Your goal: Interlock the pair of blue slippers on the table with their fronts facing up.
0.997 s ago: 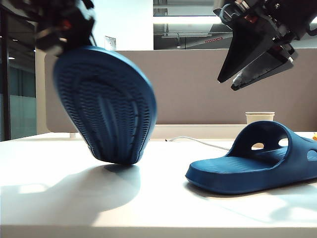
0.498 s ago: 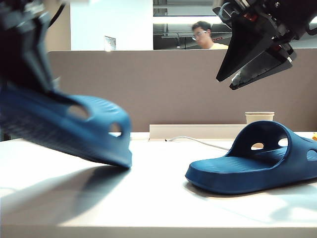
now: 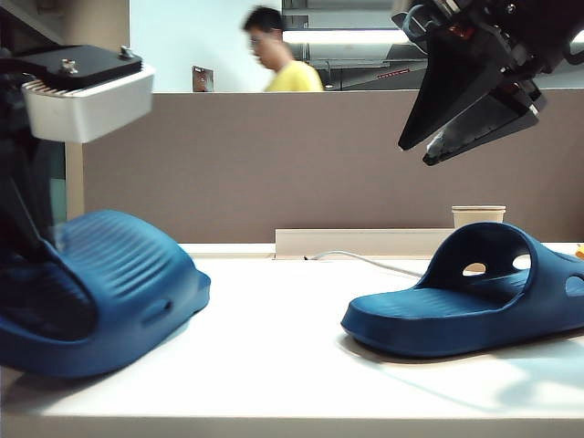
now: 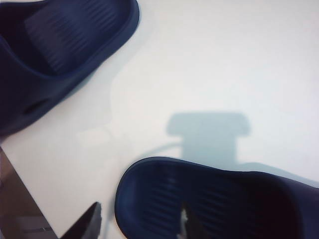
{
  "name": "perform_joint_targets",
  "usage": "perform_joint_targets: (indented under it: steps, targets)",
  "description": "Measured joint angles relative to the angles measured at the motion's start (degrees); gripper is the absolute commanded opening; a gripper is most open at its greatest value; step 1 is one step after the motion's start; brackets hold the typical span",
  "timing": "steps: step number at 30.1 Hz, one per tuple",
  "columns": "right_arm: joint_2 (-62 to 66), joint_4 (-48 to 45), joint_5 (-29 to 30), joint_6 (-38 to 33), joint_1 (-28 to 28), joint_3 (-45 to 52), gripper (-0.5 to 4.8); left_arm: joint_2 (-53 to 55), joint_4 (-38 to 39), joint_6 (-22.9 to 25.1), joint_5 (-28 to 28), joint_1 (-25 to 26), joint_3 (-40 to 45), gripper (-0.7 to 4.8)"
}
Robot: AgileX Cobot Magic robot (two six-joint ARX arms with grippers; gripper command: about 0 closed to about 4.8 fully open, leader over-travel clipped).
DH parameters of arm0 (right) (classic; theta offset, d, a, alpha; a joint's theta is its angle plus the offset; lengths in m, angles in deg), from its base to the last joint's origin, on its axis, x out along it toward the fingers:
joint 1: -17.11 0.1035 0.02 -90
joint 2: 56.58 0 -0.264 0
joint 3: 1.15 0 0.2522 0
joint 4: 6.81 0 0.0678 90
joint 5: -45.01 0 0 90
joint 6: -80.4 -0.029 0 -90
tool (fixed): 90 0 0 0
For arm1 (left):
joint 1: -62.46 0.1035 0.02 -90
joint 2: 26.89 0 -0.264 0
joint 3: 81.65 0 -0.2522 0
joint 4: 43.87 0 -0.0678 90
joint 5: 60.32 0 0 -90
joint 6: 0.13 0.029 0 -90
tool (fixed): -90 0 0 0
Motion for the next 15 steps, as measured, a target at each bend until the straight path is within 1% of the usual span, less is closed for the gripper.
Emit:
perform_joint_targets:
  steps: [4, 11, 15]
  targets:
    - [0.0, 0.5, 0.0, 0.0, 0.0, 0.0, 2.00, 2.3, -2.3, 2.2, 0.9, 0.0, 0.0, -0.06]
    - [0.0, 1.0, 0.0, 0.1, 0.0, 0.0, 1.98, 2.5, -2.7, 8.1, 1.3, 0.0, -0.1, -0.06]
    - [0.0, 1.0, 0.0, 0.1, 0.0, 0.0, 1.98, 2.5, -3.8, 8.9, 1.2, 1.3, 0.0, -0.06]
